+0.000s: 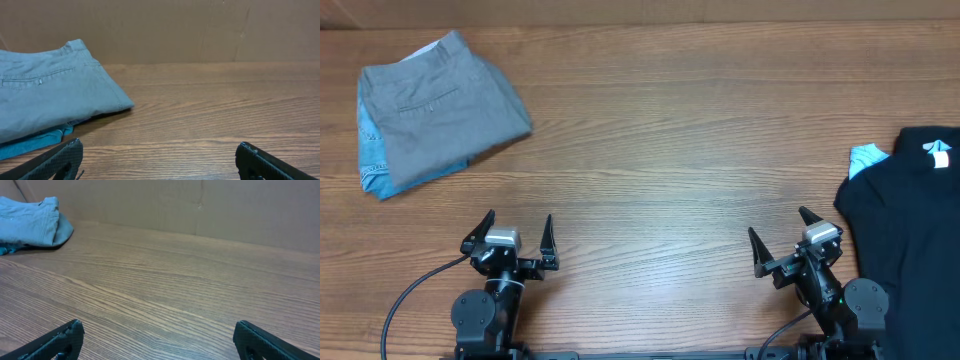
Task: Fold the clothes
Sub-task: 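Raise both arms and move the right gripper toward the black t-shirt pile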
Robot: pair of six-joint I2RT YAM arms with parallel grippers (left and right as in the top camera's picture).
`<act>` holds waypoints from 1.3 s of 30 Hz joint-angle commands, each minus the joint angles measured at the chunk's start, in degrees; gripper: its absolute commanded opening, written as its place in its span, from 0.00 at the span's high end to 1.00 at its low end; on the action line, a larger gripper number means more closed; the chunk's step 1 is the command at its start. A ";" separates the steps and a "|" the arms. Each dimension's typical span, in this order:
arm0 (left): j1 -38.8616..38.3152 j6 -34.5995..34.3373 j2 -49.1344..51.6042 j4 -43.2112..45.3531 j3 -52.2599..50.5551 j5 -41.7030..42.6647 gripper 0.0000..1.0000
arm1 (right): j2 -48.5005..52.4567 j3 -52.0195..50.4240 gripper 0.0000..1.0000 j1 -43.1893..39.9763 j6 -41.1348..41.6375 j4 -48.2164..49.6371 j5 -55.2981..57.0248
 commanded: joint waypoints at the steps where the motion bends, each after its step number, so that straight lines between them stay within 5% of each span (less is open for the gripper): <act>1: 0.57 -0.55 -0.59 0.31 -0.57 0.17 0.00 | -0.68 -0.50 0.00 -0.04 0.09 0.26 -0.48; 39: 0.57 -1.07 -0.59 0.42 -0.57 0.55 0.00 | -0.68 -0.50 0.00 -0.04 0.61 0.37 -2.89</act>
